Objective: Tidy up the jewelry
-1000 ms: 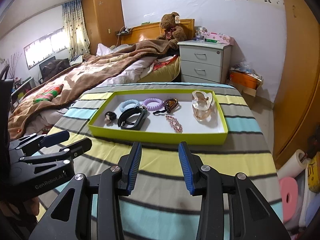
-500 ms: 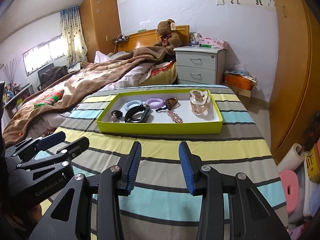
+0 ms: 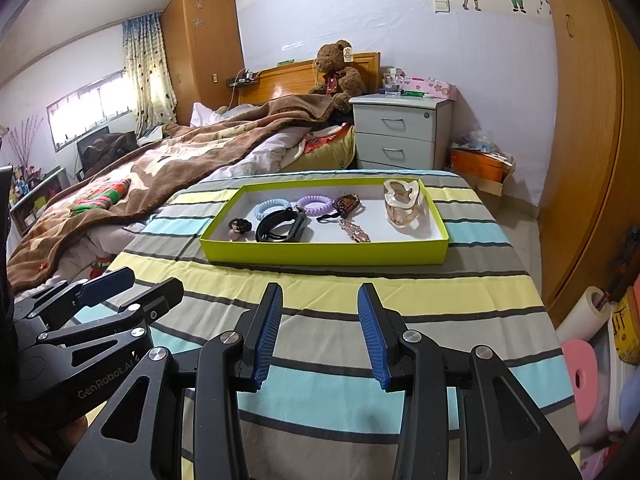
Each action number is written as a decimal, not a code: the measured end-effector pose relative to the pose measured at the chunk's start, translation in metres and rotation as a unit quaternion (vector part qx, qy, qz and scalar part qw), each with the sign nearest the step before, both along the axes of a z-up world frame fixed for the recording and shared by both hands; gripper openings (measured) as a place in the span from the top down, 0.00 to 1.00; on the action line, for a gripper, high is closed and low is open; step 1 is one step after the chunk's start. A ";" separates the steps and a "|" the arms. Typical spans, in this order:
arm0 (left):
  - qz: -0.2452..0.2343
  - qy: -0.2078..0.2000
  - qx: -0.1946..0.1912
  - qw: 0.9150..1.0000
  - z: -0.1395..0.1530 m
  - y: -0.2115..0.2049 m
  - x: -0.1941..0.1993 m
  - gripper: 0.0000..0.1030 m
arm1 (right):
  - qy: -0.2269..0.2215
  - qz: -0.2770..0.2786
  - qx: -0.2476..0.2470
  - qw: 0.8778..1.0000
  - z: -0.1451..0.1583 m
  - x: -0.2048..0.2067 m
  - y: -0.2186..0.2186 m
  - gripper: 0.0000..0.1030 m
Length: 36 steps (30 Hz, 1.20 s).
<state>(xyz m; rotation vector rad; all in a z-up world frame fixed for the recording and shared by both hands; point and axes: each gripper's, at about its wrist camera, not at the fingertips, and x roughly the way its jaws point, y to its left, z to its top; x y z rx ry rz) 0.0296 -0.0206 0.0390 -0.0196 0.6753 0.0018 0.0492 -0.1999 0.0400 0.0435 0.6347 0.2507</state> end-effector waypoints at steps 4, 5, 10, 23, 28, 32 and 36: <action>0.001 0.002 -0.002 1.000 -0.001 0.001 -0.001 0.41 | 0.001 0.000 0.001 1.000 0.000 -0.001 0.000 0.61; 0.000 0.002 -0.002 1.000 -0.001 0.001 -0.001 0.41 | 0.001 0.001 0.001 1.000 0.000 0.000 0.000 0.61; 0.002 0.002 -0.003 1.000 -0.001 0.001 -0.001 0.41 | 0.001 0.000 0.000 1.000 0.001 -0.001 0.000 0.61; 0.007 0.005 -0.004 1.000 0.002 0.003 -0.005 0.41 | 0.001 0.002 0.000 1.000 0.002 -0.002 0.001 0.61; 0.009 0.006 -0.003 1.000 0.003 0.004 -0.005 0.41 | 0.002 0.002 -0.001 1.000 0.002 -0.003 0.002 0.61; 0.009 0.006 -0.003 1.000 0.003 0.004 -0.006 0.41 | 0.000 0.002 -0.001 1.000 0.002 -0.003 0.002 0.61; 0.009 0.006 -0.003 1.000 0.003 0.004 -0.006 0.41 | 0.001 0.002 -0.001 1.000 0.002 -0.002 0.003 0.61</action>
